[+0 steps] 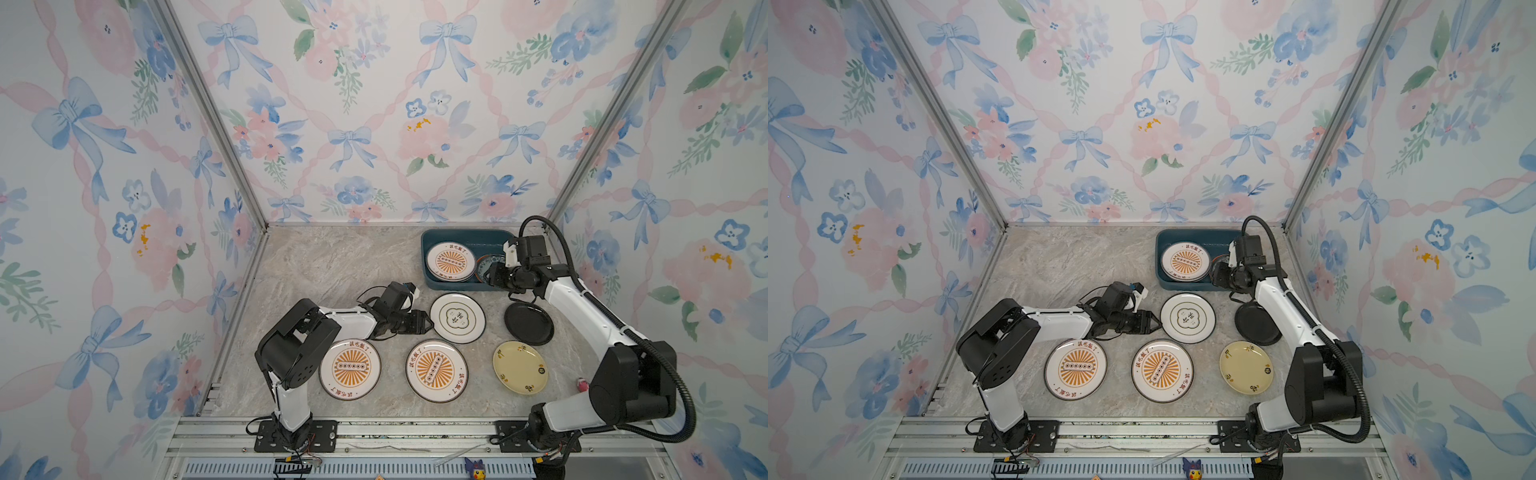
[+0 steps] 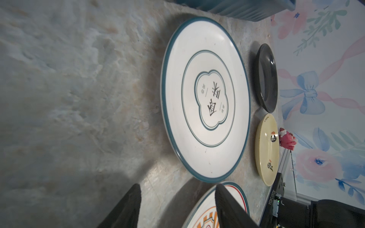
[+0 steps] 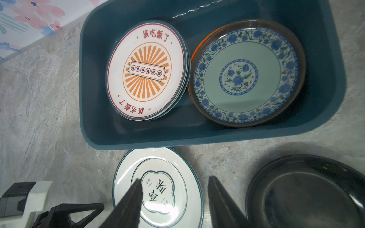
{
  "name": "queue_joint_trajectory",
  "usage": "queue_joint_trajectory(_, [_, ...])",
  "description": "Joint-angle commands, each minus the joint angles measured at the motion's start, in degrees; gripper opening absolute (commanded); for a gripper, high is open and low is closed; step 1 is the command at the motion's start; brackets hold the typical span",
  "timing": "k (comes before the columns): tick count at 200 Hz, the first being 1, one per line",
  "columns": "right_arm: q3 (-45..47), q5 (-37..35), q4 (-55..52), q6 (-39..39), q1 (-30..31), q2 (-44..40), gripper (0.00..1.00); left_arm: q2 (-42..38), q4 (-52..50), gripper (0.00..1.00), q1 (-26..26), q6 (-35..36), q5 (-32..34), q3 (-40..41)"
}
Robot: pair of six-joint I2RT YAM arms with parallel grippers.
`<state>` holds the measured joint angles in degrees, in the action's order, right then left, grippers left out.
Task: Place the plates into the plastic bin on the countertop
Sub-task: Pick up the plate from the center of the table.
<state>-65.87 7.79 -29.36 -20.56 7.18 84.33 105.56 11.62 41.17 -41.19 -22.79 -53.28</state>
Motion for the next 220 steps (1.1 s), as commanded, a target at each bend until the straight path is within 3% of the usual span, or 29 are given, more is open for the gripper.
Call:
queue_joint_trajectory(1, [1.56, 0.90, 1.30, -0.64, -0.47, -1.28, 0.53, 2.37, 0.94, 0.60, 0.33, -1.06, 1.54, -2.05])
queue_joint_trajectory(69, [3.33, 1.53, 2.56, -0.88, -1.04, -2.11, 0.53, 7.78, 3.41, 0.51, 0.58, -5.01, 4.41, -4.61])
queue_joint_trajectory(109, [4.43, 2.08, 3.50, -0.96, -1.29, -2.06, 0.52, 10.94, 3.41, 0.38, 1.12, -5.93, 5.11, -7.29])
queue_joint_trajectory(149, [5.13, 2.27, 3.87, -0.86, -1.64, -2.24, 0.53, 12.55, 3.59, 0.18, 1.42, -6.06, 5.25, -8.11])
queue_joint_trajectory(220, [6.88, 2.98, 4.01, -0.53, -2.10, -3.50, 0.53, 12.84, 5.14, 0.03, 1.54, -6.63, 3.42, -8.77])
